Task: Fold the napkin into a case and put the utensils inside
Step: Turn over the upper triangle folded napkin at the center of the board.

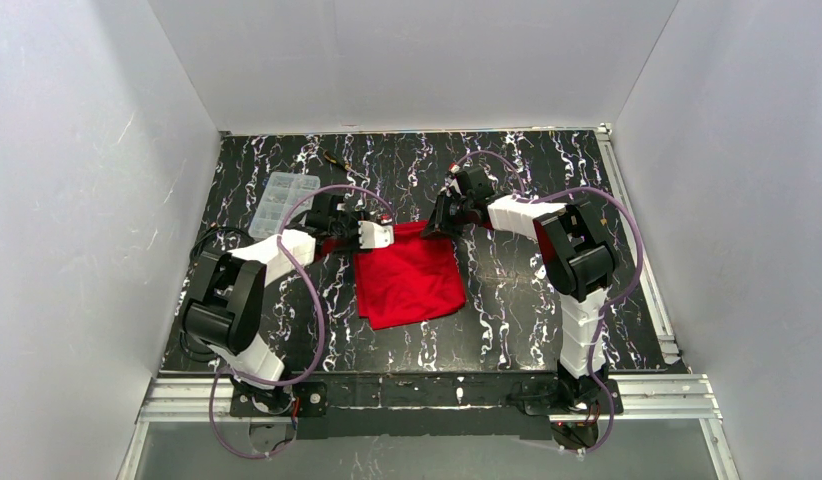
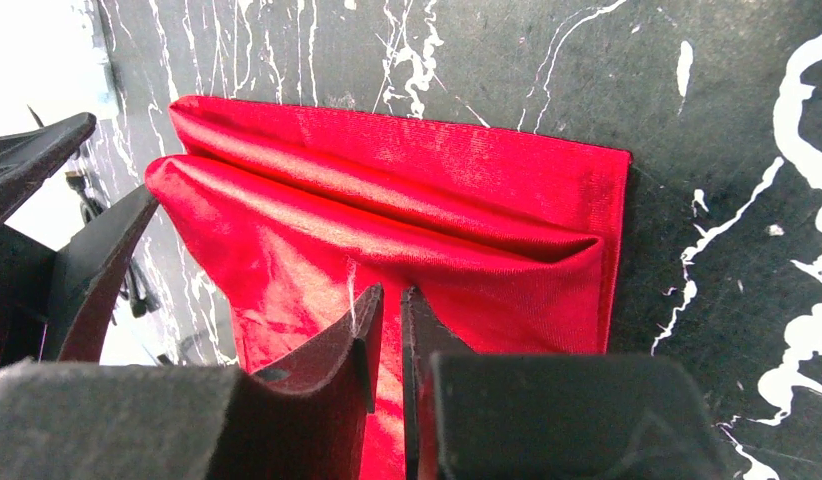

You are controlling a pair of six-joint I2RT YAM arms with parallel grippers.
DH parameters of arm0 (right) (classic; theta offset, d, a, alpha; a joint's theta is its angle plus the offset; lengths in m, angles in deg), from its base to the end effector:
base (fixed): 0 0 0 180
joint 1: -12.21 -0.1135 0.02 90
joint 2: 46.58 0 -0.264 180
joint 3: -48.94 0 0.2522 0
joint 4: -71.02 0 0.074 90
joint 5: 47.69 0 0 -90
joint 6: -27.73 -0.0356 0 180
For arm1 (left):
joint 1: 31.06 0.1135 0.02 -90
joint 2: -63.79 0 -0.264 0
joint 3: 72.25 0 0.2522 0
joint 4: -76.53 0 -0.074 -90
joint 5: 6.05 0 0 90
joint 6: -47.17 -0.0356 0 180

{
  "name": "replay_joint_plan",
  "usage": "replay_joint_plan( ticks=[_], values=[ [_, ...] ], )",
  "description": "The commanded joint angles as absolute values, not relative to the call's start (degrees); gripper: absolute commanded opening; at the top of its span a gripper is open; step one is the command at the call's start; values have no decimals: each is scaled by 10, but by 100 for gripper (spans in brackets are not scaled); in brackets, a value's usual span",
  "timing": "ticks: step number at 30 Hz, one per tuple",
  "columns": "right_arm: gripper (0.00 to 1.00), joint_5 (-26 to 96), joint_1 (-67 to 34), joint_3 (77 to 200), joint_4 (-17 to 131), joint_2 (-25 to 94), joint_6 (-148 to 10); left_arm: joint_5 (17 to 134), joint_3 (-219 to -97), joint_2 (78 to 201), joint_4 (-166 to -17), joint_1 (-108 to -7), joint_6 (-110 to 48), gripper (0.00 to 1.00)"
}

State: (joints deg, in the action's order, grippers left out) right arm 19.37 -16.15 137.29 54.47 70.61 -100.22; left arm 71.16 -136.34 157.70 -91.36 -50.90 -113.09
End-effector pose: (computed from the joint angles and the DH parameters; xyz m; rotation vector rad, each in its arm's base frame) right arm 0.3776 0.2196 0.1507 0.0016 2.5287 0.9935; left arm 0.3150 -0.1220 0.1788 1.6985 1.5341 0.2024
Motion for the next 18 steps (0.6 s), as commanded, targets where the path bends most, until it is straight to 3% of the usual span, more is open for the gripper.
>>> replay_joint_plan(
  ticks=[1,10,12,18],
  values=[
    [20,183,-162,1389,568,694,-1008,715,-1352,1549,-916,-511,-1110,47],
    [19,183,-162,1388,583,693,-1018,717,-1345,1549,-925,-511,-1108,48],
    [18,182,-162,1387,584,692,-1020,714,-1344,1550,-930,-511,-1107,54],
    [17,177,-163,1385,587,691,-1022,699,-1337,1539,-934,-513,-1104,55]
  ],
)
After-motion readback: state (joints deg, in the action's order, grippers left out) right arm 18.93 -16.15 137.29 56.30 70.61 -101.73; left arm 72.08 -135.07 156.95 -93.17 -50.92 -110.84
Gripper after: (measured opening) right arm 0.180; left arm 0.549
